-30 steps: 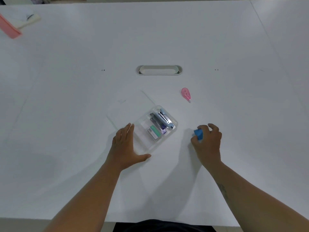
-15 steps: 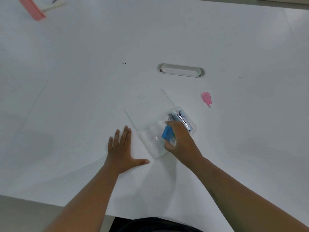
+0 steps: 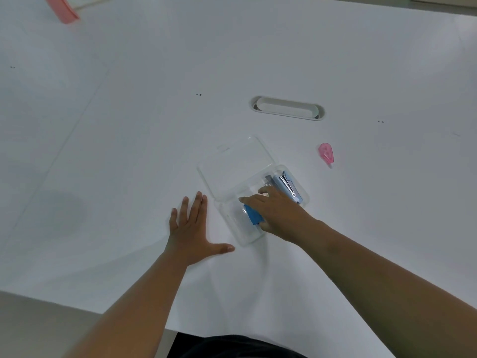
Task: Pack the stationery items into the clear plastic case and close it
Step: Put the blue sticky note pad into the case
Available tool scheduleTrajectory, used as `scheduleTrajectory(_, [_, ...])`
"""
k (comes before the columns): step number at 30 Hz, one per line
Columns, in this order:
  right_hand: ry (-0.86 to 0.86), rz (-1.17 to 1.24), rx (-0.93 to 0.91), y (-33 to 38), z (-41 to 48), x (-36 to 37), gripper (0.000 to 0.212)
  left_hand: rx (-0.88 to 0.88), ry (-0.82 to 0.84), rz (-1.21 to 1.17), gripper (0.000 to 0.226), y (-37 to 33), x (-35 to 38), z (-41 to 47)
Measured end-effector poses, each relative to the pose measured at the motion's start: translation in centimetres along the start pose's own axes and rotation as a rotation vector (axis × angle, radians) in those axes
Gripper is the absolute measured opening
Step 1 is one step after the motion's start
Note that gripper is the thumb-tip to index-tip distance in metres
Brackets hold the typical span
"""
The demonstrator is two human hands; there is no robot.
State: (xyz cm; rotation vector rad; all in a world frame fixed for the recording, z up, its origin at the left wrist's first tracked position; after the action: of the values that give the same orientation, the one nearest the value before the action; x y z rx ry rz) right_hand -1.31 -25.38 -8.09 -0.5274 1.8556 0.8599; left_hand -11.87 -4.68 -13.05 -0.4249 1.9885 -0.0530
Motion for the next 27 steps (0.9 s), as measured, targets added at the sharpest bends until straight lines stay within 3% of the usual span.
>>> scheduleTrajectory(8, [-0.020, -0.080, 0.001, -0.4, 0.5, 0.4, 0.062, -0.007, 0.012, 0.020, 0.145, -0.6, -0.1, 0.8])
scheduleTrajectory(13, [-0.026, -0.076, -0.029, -1.1, 0.2, -0.1, 0.075, -0.004, -0.006, -0.009, 0.146, -1.4, -0.2, 1.3])
scheduleTrajectory(18, [-0.078, 0.187, 0.182, -3.0, -1.1, -0.9, 0.076, -0.021, 0.000, -0.015, 0.150, -2.8, -0.1, 1.4])
scheduleTrajectory(27, [-0.391, 0.371, 0.564, -8.8, -3.2, -0.4, 0.050, -0.017, -0.050, 0.055, 0.149, -3.8, 0.1, 2.2])
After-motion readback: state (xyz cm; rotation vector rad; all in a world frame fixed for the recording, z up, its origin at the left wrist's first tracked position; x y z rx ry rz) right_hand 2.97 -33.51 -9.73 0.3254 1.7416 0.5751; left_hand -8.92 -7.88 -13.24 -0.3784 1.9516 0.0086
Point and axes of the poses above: each hand's wrist, its own z-axis towards the middle knuckle, its own x-axis out of the palm, y = z × x, the point moved 1 cm from there along z, towards the middle knuckle, and after that the axes turned 1 degree about y, right-handed, at the moved point
